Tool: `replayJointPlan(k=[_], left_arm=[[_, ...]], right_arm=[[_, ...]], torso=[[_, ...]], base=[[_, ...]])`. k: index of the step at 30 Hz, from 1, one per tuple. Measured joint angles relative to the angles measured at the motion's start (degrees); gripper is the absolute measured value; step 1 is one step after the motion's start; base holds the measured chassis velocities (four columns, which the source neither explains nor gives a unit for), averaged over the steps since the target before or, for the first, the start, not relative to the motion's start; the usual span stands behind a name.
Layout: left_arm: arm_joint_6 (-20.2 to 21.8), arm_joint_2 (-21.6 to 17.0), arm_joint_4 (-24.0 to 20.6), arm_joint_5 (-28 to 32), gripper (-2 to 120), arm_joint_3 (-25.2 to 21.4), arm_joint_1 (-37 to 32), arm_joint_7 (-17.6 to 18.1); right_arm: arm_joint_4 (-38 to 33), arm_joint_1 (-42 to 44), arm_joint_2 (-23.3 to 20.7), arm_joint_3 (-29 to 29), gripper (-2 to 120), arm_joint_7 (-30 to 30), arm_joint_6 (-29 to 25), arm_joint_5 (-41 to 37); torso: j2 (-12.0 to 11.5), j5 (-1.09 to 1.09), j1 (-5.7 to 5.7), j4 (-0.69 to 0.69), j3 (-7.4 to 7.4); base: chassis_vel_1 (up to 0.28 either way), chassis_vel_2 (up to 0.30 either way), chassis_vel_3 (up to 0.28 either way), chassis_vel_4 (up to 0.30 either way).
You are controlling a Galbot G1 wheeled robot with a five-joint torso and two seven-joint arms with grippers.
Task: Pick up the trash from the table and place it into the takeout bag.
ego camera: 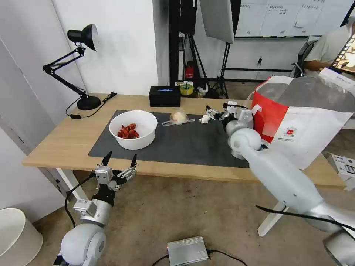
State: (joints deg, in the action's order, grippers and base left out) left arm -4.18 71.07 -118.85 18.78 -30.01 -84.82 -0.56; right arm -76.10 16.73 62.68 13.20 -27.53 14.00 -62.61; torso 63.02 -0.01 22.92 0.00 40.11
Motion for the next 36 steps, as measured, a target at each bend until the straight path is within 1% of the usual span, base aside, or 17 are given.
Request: replayJointPlan(k=[4,5,11,13,15,20,23,26,32,36], left_arm=[[0.0,-0.02,-0.39,0.06,100,-0.09,-0.34,-0.02],[0.0,0.01,-0.65,0.07,100,-0.09,-0.59,-0.04],[0.01,0.1,-1.16,0.09,100,-0.09,-1.04,-0.08],[0.02,0.11,-1.5,0.09,100,0.0,-1.32,-0.09],[0.03,0.12,-1.81,0.09,100,0.08,-1.63,-0.09],[0.03,0.16,-2.11,0.05,100,0.1,-2.13,-0.11],[0.04,0.26,-2.44,-0.05,100,0.05,-2.64,-0.15],[0.04,0.28,-2.55,-0.05,100,-0.04,-2.77,-0.16],[0.01,0.23,-2.48,-0.04,100,-0.18,-2.67,-0.18],[0.0,0.19,-2.33,-0.03,100,-0.12,-2.54,-0.19]], right_arm=[[3.52,-3.06,1.98,1.24,100,-2.09,1.94,-0.36],[5.34,-4.48,2.79,1.77,100,-2.96,2.82,-0.48],[8.95,-7.25,4.28,2.92,100,-4.53,5.52,-1.33],[11.31,-8.55,5.47,3.15,100,-5.19,7.28,-2.96],[13.45,-9.38,6.29,3.44,100,-5.13,7.82,-3.22],[16.09,-10.34,7.78,3.77,100,-4.23,7.74,-2.78],[19.65,-10.95,9.86,3.63,100,-2.54,6.41,-0.94],[21.4,-11.08,10.92,3.51,100,-1.69,5.81,0.44],[25.58,-11.31,13.55,2.27,100,-1.34,5.08,2.4],[27.9,-11.39,14.51,1.74,100,-0.63,4.66,3.5]], torso=[[0.0,-0.01,0.0,0.01,0.0],[0.0,0.0,0.0,0.0,0.0],[0.0,0.0,0.0,0.0,0.0],[0.0,0.0,-0.01,0.0,0.0],[0.0,0.0,-0.01,0.0,0.0],[0.01,0.0,-0.01,-0.01,0.0],[0.01,0.0,0.0,0.01,0.0],[0.01,0.0,-0.01,0.0,0.0],[0.01,0.0,-0.01,0.0,0.0],[0.01,0.0,0.0,0.0,-0.01]], base=[[0.0,0.0,0.0,0.0],[0.0,0.0,0.0,0.0],[0.0,0.0,0.0,0.0],[0.0,0.0,0.0,0.0],[0.0,0.0,0.0,0.0],[0.0,0.0,0.0,0.0],[0.0,0.0,0.0,0.0],[0.0,0.0,0.0,0.0],[0.0,0.0,0.0,0.0],[0.0,0.0,0.0,0.0]])
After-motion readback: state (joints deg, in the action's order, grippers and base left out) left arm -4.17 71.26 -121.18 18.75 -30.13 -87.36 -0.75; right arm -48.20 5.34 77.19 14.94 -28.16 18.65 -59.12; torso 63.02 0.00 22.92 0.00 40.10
